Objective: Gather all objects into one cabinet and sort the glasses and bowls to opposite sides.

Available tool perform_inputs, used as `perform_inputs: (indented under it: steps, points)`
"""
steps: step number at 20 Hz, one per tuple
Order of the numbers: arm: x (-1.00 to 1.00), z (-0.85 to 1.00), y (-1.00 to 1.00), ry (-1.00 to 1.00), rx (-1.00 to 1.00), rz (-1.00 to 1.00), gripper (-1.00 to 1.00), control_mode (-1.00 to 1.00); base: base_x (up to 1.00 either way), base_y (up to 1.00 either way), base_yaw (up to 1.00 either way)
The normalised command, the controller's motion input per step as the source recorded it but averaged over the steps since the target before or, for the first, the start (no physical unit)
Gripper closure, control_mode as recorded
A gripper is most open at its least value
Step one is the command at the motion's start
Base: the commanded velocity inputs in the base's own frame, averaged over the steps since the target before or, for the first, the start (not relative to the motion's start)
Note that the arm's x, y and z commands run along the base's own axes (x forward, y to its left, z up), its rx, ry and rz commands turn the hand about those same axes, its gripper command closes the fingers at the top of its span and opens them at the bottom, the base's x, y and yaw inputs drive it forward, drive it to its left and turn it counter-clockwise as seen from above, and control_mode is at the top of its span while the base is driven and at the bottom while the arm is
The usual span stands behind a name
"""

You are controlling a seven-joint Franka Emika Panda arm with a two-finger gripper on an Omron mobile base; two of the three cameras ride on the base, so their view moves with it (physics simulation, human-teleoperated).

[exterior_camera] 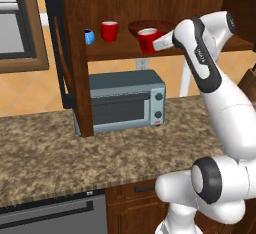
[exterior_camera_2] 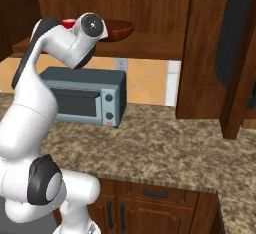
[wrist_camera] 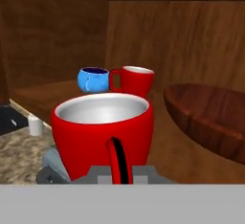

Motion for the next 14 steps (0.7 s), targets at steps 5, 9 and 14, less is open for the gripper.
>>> perform_inputs:
  steps: [5, 9, 14]
  points:
    - [0.26, 0.0, 0.97, 0.0, 0.01, -0.09, 1.0, -1.0, 0.0, 0.0, 0.0]
    - [0.43, 0.0, 0.79, 0.0, 0.01, -0.11, 1.0, -1.0, 0.0, 0.0, 0.0]
    - [0.35, 0.0, 0.42, 0.0, 0.01, -0.09, 1.0, -1.0, 0.0, 0.0, 0.0]
